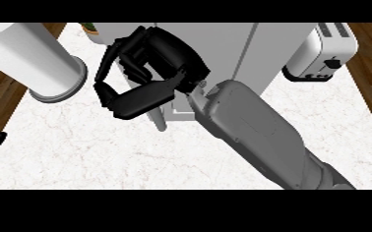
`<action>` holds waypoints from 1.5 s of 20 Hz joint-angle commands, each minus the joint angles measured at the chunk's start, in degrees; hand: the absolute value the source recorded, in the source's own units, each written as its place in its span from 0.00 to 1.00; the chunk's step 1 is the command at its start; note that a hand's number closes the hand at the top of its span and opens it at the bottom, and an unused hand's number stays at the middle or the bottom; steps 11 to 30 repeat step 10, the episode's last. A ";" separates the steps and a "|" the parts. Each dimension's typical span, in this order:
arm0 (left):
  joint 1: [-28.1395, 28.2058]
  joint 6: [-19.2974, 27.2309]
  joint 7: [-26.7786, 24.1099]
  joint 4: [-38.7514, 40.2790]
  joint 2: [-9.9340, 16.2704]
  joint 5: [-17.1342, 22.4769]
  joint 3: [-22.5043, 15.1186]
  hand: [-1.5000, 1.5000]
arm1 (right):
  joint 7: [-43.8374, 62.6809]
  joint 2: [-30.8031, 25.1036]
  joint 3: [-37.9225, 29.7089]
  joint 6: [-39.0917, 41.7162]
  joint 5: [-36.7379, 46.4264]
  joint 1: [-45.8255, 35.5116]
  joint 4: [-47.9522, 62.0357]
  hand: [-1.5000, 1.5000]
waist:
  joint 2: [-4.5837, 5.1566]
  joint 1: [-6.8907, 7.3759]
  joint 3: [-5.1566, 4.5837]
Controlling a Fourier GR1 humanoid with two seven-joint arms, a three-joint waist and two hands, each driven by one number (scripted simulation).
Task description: Pick up the bottled water, place it into the cabinet and close the cabinet
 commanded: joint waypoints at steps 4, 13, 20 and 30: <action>-1.68 0.37 1.38 0.29 -0.14 -0.13 0.12 0.00 | -3.42 -7.77 -8.01 -2.93 3.51 -1.16 8.52 0.00 | 2.24 -1.62 1.20; -3.25 1.28 2.66 -1.20 -0.93 -0.86 -1.40 0.00 | -4.80 -7.25 -9.06 -1.92 3.26 -2.67 11.84 0.00 | 2.36 -1.23 1.19; -3.25 1.28 2.66 -1.20 -0.93 -0.86 -1.40 0.00 | -4.80 -7.25 -9.06 -1.92 3.26 -2.67 11.84 0.00 | 2.36 -1.23 1.19; -3.25 1.28 2.66 -1.20 -0.93 -0.86 -1.40 0.00 | -4.80 -7.25 -9.06 -1.92 3.26 -2.67 11.84 0.00 | 2.36 -1.23 1.19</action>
